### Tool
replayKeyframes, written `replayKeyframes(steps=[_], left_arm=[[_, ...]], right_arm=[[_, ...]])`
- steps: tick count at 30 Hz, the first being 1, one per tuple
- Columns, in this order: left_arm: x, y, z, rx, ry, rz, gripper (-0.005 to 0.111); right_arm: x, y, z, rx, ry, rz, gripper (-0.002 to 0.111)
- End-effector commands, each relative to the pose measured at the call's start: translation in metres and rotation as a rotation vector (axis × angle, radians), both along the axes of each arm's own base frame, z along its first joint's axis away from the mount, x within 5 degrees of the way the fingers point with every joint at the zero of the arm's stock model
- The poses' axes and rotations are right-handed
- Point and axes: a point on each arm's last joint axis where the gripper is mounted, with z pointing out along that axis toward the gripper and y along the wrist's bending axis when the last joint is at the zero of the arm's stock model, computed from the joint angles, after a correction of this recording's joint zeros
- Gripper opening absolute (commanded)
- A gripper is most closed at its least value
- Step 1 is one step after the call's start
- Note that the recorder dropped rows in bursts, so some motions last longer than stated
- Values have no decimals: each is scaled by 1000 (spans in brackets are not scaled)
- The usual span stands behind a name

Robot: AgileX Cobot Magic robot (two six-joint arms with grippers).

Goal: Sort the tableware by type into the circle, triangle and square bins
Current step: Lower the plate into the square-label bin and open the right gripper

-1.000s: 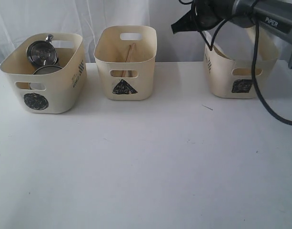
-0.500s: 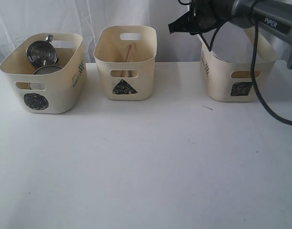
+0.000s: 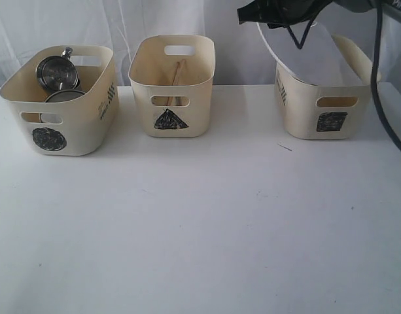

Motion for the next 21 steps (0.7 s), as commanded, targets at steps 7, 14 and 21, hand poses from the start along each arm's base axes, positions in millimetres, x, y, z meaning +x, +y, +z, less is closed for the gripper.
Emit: replayKeyframes(steps=[7,14,21], left_arm=[[0,0,-1,-14,2,3,0],[0,0,-1,-14,2,3,0],[0,0,-1,-14,2,3,0]], right_arm=[[-34,-12,13,-9,34,12,31],[-99,-24,7,20,27,55,28],[-182,-36,1,53,-16,105,11]])
